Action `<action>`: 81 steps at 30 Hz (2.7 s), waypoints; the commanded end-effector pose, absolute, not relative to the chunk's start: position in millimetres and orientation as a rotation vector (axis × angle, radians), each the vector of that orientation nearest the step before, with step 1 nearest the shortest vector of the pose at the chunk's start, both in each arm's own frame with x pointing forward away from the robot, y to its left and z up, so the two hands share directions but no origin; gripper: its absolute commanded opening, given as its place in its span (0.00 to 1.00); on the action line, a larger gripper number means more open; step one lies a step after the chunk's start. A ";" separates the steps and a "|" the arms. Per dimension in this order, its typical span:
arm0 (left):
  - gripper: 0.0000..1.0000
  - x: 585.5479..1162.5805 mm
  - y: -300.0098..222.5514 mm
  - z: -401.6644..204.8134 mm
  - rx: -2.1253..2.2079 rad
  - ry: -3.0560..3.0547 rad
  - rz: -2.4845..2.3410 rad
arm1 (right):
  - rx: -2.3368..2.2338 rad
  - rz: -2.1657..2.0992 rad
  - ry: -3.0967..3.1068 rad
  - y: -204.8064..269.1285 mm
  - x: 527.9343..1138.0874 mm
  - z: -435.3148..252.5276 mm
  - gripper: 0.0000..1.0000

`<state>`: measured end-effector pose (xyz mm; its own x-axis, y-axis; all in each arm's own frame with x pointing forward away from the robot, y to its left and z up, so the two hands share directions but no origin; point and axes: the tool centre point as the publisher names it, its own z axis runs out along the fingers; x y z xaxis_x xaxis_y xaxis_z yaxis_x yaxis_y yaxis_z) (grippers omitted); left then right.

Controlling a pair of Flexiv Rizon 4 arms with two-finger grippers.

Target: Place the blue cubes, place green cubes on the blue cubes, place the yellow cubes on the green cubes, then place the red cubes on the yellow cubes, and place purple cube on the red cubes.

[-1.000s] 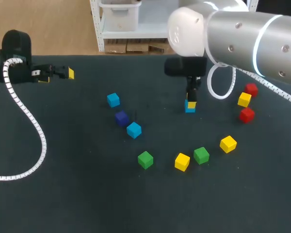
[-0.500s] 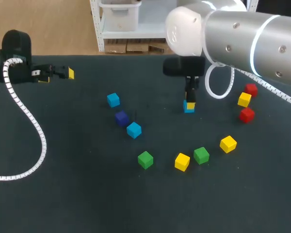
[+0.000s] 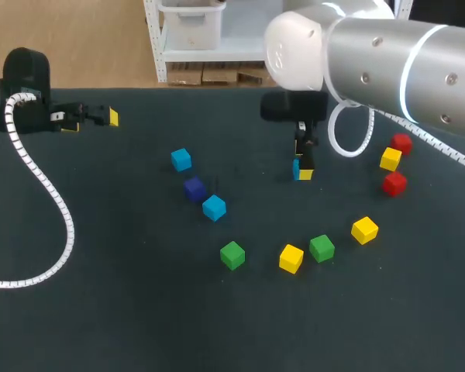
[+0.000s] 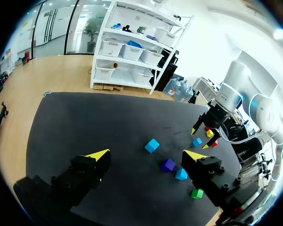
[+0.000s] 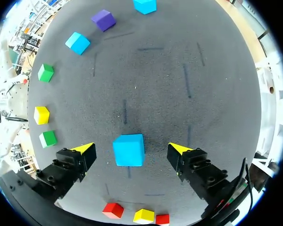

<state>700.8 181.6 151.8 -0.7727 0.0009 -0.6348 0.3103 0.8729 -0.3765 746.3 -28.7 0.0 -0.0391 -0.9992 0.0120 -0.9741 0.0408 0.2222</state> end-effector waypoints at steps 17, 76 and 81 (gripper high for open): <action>1.00 700.9 183.6 150.4 0.229 2.380 -0.631 | 1.901 -0.383 -2.581 -41.2 738.9 69.0 1.00; 1.00 700.9 183.6 150.4 0.229 2.380 -0.631 | 1.270 -0.535 -3.467 -215.7 754.1 165.3 1.00; 1.00 700.9 183.6 150.4 0.229 2.380 -0.631 | 1.194 -0.554 -3.506 -231.4 752.4 165.7 1.00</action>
<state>700.8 181.6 151.7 -0.7727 0.0009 -0.6348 0.3103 0.8729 -0.3765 761.4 -226.0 165.2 -0.6525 -0.4777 -0.5882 -0.6334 0.7699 0.0774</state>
